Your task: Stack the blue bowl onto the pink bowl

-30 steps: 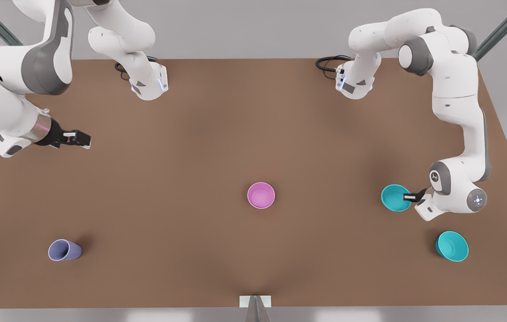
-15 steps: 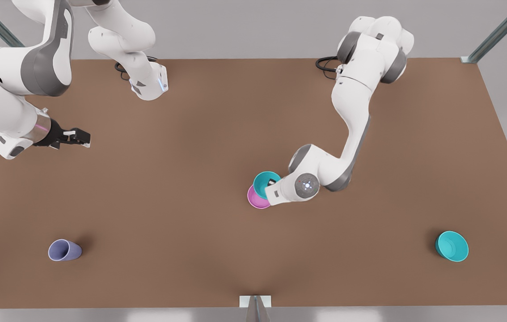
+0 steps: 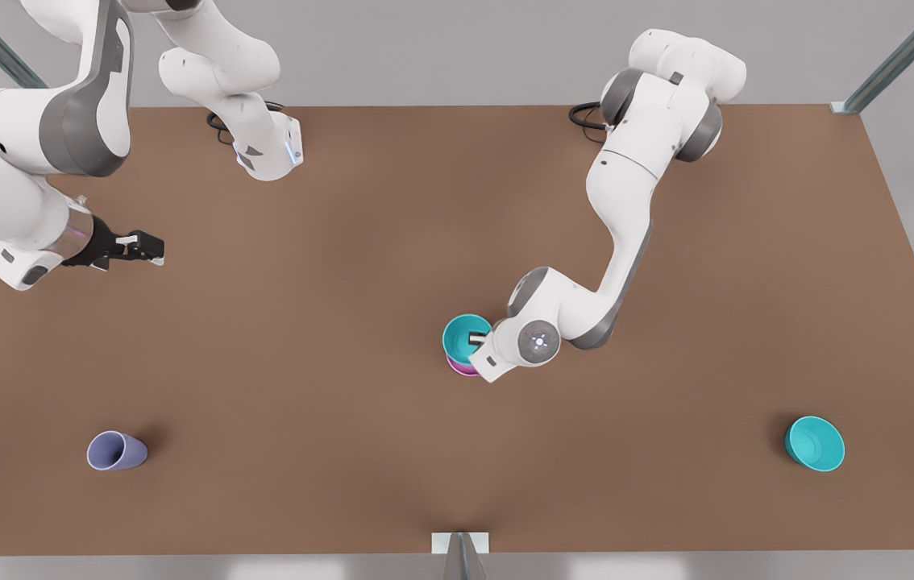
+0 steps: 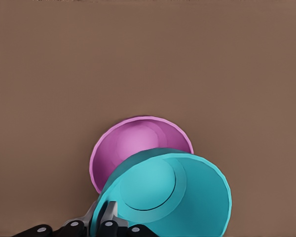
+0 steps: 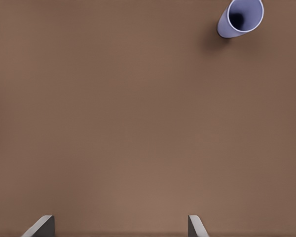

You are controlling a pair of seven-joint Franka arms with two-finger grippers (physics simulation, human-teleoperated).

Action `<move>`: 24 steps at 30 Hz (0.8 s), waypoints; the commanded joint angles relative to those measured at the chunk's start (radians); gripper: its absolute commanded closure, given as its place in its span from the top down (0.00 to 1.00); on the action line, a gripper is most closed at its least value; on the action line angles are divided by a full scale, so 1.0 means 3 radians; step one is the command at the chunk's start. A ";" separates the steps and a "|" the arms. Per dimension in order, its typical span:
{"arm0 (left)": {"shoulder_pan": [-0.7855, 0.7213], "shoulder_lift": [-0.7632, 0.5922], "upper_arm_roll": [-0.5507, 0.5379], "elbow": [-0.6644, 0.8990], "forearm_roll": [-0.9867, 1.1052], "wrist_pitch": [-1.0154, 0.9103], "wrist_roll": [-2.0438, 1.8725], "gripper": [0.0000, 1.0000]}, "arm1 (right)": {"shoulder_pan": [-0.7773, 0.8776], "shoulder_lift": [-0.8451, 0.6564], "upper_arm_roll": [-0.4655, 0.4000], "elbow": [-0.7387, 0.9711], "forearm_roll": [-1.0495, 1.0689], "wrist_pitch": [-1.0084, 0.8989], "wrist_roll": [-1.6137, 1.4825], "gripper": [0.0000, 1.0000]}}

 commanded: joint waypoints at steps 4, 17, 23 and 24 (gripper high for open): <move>0.0011 -0.0005 0.0000 0.0005 -0.0003 0.0202 -0.0923 0.21 | 0.0000 0.0001 -0.0003 -0.0001 0.0003 -0.0004 -0.0092 1.00; 0.0022 -0.0005 -0.0005 -0.0082 -0.0014 0.0151 -0.0928 0.21 | 0.0000 0.0006 -0.0003 -0.0001 0.0003 -0.0004 -0.0092 1.00; 0.0022 0.0016 -0.0005 -0.0092 -0.0014 0.0110 -0.0923 1.00 | 0.0000 0.0006 -0.0003 -0.0006 0.0003 -0.0004 -0.0092 1.00; 0.0037 0.0006 -0.0005 -0.0092 -0.0008 -0.0028 -0.0918 1.00 | 0.0000 0.0006 -0.0003 -0.0006 0.0003 -0.0004 -0.0092 1.00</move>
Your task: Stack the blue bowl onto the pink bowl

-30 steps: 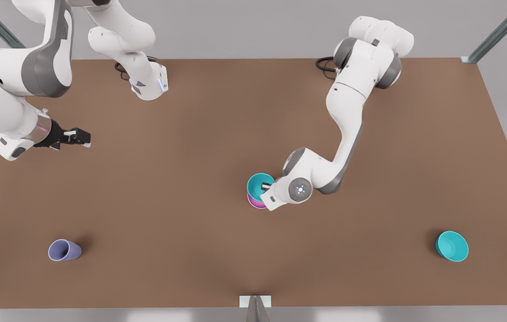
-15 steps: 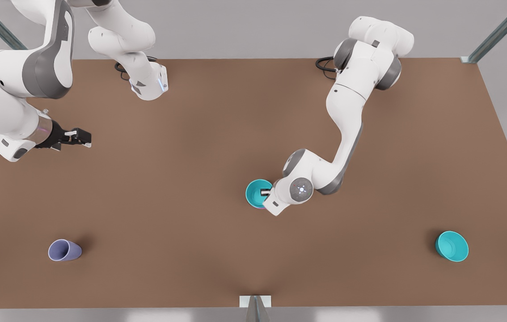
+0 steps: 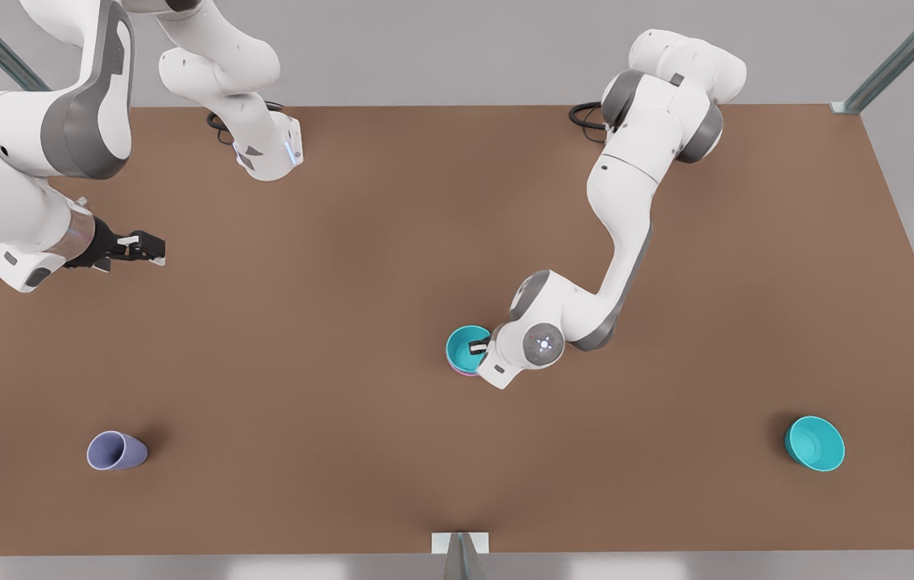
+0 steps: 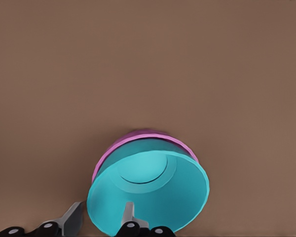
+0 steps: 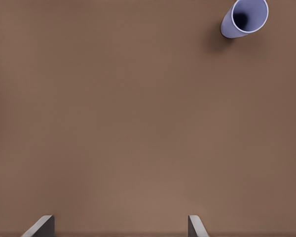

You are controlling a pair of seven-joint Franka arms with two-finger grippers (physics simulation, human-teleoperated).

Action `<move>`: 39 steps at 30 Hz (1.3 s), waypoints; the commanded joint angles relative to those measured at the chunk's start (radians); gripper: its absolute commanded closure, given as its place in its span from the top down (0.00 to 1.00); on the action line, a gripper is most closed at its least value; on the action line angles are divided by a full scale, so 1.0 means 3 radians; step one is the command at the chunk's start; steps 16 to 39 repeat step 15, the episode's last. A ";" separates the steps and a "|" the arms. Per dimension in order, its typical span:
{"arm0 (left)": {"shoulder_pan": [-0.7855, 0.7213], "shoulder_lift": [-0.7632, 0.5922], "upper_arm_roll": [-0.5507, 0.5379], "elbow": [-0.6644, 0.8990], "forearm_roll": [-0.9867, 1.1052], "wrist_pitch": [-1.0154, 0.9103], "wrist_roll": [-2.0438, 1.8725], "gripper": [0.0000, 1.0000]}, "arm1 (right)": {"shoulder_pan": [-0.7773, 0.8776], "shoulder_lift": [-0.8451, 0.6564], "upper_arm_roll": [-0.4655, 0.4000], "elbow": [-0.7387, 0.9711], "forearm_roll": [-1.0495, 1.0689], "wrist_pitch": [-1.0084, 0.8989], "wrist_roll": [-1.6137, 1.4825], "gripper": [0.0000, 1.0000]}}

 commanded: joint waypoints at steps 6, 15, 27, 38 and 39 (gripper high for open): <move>0.1129 -0.1385 0.0022 0.0320 0.1012 -0.2468 0.1117 1.00 | 0.0000 0.0007 -0.0007 -0.0004 0.0002 -0.0002 -0.0024 1.00; 0.1390 -0.2234 0.0094 -0.0504 0.1135 -0.1998 0.2749 1.00 | 0.0000 0.0007 -0.0007 -0.0024 0.0002 -0.0002 -0.0029 1.00; 0.1390 -0.2234 0.0094 -0.0504 0.1135 -0.1998 0.2749 1.00 | 0.0000 0.0007 -0.0007 -0.0024 0.0002 -0.0002 -0.0029 1.00; 0.1390 -0.2234 0.0094 -0.0504 0.1135 -0.1998 0.2749 1.00 | 0.0000 0.0007 -0.0007 -0.0024 0.0002 -0.0002 -0.0029 1.00; 0.1390 -0.2234 0.0094 -0.0504 0.1135 -0.1998 0.2749 1.00 | 0.0000 0.0007 -0.0007 -0.0024 0.0002 -0.0002 -0.0029 1.00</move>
